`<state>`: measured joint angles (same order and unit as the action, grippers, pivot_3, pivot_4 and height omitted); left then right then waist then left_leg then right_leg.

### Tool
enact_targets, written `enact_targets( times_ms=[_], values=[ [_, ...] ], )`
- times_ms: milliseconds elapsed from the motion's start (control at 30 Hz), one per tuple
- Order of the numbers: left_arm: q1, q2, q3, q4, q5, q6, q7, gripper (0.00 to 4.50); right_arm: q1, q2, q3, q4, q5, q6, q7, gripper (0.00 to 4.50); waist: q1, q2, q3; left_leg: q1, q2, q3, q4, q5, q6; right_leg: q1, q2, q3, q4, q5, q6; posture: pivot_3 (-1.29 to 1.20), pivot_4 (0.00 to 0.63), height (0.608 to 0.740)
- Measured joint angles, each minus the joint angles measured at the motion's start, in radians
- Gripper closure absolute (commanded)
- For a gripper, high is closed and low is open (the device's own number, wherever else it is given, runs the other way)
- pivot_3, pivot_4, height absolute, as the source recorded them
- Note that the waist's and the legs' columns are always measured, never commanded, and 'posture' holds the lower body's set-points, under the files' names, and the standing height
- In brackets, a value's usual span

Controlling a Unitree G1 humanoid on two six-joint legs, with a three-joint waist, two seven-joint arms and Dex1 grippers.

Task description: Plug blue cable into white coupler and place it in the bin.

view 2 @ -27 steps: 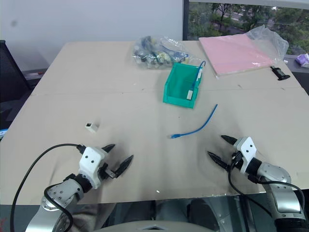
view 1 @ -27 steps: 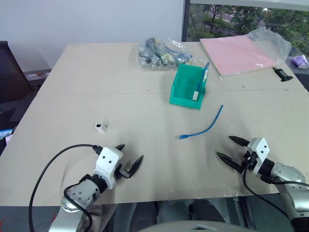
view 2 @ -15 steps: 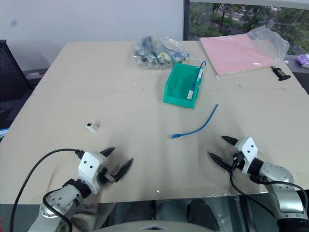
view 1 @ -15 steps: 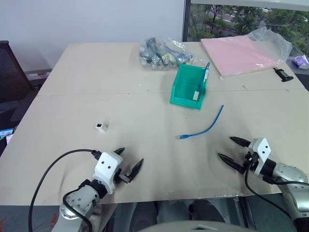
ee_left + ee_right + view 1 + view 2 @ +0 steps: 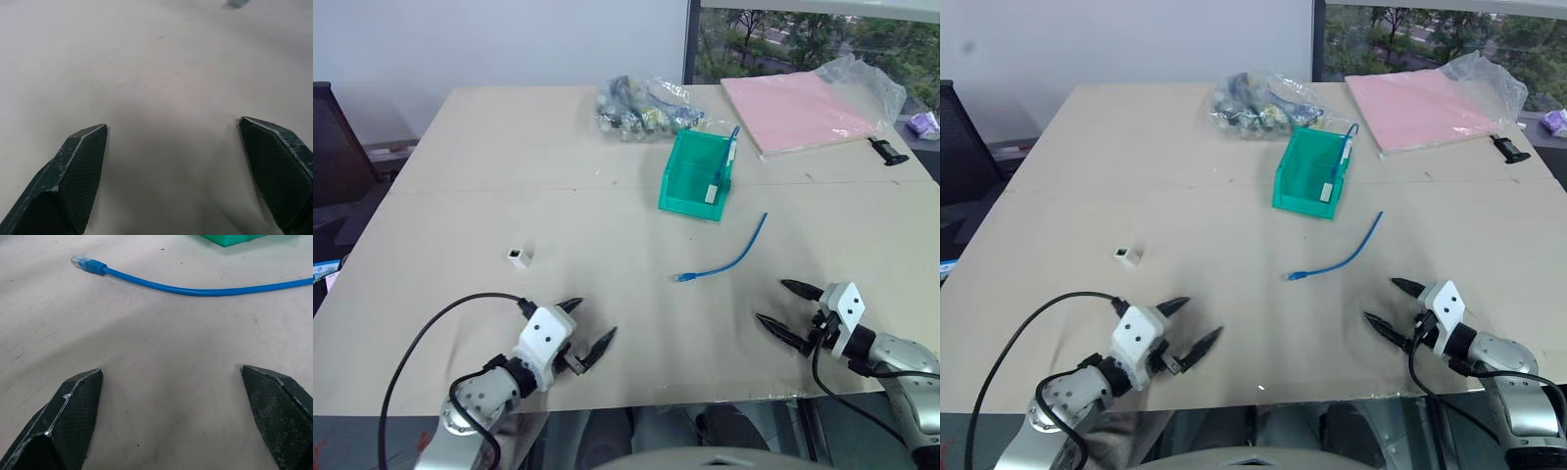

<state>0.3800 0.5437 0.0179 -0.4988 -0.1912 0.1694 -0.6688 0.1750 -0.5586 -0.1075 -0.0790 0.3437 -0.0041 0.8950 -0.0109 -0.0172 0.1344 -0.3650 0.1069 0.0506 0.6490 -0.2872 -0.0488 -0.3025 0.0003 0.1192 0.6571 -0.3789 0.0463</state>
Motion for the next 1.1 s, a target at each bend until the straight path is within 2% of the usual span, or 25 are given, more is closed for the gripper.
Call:
enact_targets(
  times_ms=[100,200,300,400,600,833,867,900,1100],
  values=[
    [-0.141,0.042,-0.043,0.026,0.014,-0.004,-0.052,0.04,0.008,-0.002,0.000,-0.016,0.010,0.015,0.000,0.03,0.001,0.001,0.001,0.000,0.000,0.000,0.000,0.000,0.000,0.000,0.001,0.000,0.001,0.000,0.000,0.00,0.150,0.740],
    [-0.303,0.093,-0.112,0.127,0.056,-0.010,-0.119,0.04,0.029,-0.009,0.001,-0.076,0.059,0.075,0.016,0.03,0.000,0.003,0.002,0.000,0.000,-0.001,0.000,0.000,0.000,-0.001,0.001,0.001,0.002,0.000,0.000,0.00,0.150,0.740],
    [-0.481,0.098,-0.189,0.256,0.064,-0.012,-0.217,0.04,0.049,-0.040,0.001,-0.149,0.104,0.129,0.038,0.03,0.001,0.004,0.003,-0.005,-0.001,-0.001,0.003,0.000,0.000,-0.006,0.001,0.001,0.004,0.000,0.001,0.00,0.150,0.740],
    [-0.668,0.065,-0.264,0.400,0.071,-0.033,-0.318,0.04,0.045,-0.057,0.000,-0.215,0.127,0.155,0.040,0.03,0.002,0.004,0.003,-0.007,-0.001,-0.001,0.005,0.000,0.000,-0.007,0.002,0.001,0.004,0.000,0.001,0.00,0.150,0.740],
    [-0.872,-0.020,-0.384,0.639,0.107,-0.085,-0.442,0.04,0.044,-0.060,-0.001,-0.290,0.141,0.189,0.016,0.03,0.001,0.004,0.003,-0.014,-0.001,-0.004,0.010,0.000,0.000,-0.011,0.003,0.000,0.004,-0.001,0.003,0.00,0.150,0.740],
    [-0.969,-0.103,-0.412,0.768,0.152,-0.136,-0.454,0.04,0.051,-0.054,-0.003,-0.306,0.138,0.194,-0.013,0.03,0.010,0.004,0.003,-0.017,-0.001,-0.004,0.016,0.000,0.000,-0.011,0.003,0.000,0.005,-0.001,0.004,0.00,0.150,0.740],
    [-0.969,-0.106,-0.412,0.770,0.153,-0.136,-0.451,0.55,0.055,-0.054,-0.005,-0.306,0.138,0.194,-0.014,0.00,0.010,0.004,0.003,-0.017,-0.001,-0.005,0.016,0.000,0.000,-0.011,0.003,0.001,0.006,-0.001,0.004,0.00,0.150,0.740],
    [-0.967,-0.110,-0.415,0.769,0.154,-0.136,-0.453,0.79,0.062,-0.054,-0.010,-0.306,0.137,0.194,-0.016,0.00,0.012,0.004,0.003,-0.016,-0.001,-0.005,0.016,0.000,0.000,-0.011,0.003,0.001,0.006,-0.001,0.004,0.00,0.150,0.740],
    [-0.939,-0.122,-0.431,0.746,0.162,-0.142,-0.457,3.72,0.070,-0.054,-0.017,-0.306,0.137,0.191,-0.021,0.00,0.023,0.004,0.003,-0.015,-0.001,-0.005,0.018,0.000,0.000,-0.008,0.003,0.001,0.007,-0.001,0.005,0.00,0.150,0.740]
  ],
)
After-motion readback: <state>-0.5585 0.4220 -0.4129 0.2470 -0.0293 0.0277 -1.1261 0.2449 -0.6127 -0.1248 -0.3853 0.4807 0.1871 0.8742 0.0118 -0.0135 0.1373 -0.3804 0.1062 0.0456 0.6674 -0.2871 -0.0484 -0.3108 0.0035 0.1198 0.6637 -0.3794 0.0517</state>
